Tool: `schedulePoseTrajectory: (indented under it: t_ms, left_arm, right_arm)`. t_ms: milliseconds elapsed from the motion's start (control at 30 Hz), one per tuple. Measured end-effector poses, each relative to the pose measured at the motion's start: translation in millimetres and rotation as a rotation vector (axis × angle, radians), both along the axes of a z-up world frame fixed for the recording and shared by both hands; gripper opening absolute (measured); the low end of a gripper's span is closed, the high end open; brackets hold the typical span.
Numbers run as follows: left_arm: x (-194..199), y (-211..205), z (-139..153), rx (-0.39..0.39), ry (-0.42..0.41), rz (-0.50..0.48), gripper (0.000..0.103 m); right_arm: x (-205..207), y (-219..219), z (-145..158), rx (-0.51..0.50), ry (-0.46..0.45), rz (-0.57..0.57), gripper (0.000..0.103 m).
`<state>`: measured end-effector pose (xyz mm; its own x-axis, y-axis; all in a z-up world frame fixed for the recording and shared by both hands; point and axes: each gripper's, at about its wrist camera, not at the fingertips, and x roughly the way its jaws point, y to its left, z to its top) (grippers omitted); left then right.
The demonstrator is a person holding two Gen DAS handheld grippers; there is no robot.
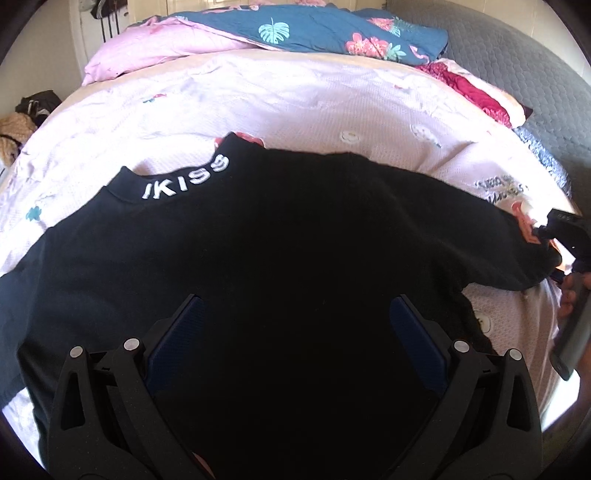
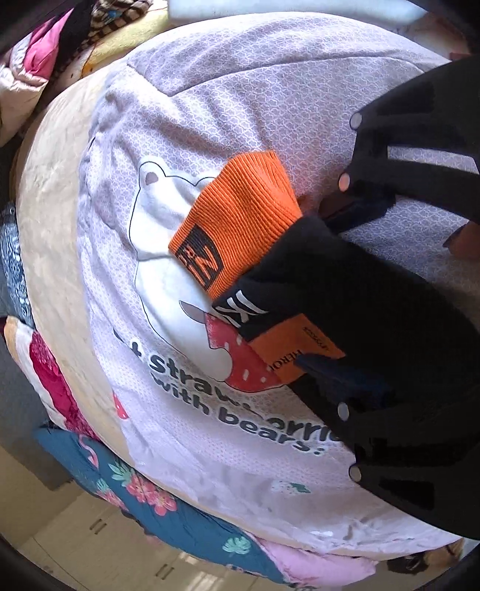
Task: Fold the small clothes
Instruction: 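Lift the cuff with the right gripper and lay it across the shirt front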
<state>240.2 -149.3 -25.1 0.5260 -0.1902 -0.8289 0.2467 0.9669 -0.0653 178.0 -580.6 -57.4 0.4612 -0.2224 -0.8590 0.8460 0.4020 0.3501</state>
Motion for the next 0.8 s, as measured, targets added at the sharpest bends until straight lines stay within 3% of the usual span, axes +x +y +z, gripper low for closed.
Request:
schedulePoseTrajectory:
  t_ms: [100,167,367,800]
  left_arm:
    - [1.6,9.9,12.0,-0.010,-0.024,0.015,0.095]
    - [3.2,17.3,19.4,-0.018,-0.044,0.033,0.095]
    - [10.4,41.2,38.9,-0.055,-0.066,0.099,0.095]
    - [9.5,88.3,73.2,-0.171,-0.093,0.203,0.095]
  right_arm:
    - [-8.0,8.7,10.5,-0.029,-0.130,-0.007,0.013]
    - [-9.4,16.3,20.5,-0.090,-0.192,0.045,0.012]
    - [-8.5,30.5,57.8,-0.117,-0.336,0.190,0.009]
    - [6.7,100.3,116.7,-0.212,-0.464,0.480,0.009]
